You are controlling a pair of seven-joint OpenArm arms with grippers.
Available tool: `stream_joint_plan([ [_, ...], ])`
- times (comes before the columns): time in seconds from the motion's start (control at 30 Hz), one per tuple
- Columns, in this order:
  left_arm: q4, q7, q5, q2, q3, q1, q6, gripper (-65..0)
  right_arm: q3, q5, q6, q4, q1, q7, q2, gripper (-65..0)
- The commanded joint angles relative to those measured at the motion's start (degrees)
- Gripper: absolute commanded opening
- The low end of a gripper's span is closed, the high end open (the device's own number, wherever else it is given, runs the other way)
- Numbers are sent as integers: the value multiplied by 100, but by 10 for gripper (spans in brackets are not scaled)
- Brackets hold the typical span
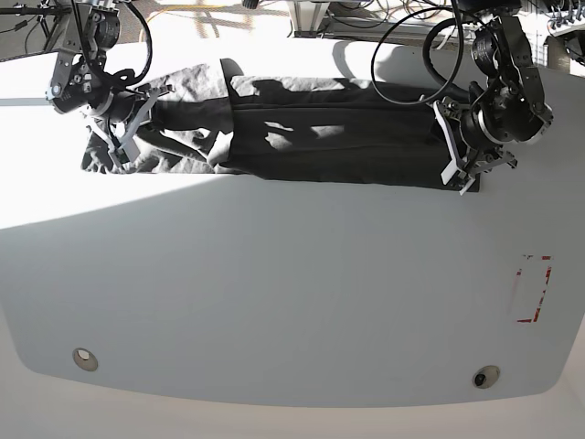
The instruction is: Fold the T-shirt properly
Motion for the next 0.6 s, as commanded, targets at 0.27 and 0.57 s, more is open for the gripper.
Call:
stream_joint_plan([
  [0.27,-158,-659,193,-271,-61,161,-6,-406,-383,5,40,-511,220,456,69,-580],
  [0.57,-140,-659,501,-271,-61,143,-6,-406,-331,32,5,719,168,-45,60,-579],
])
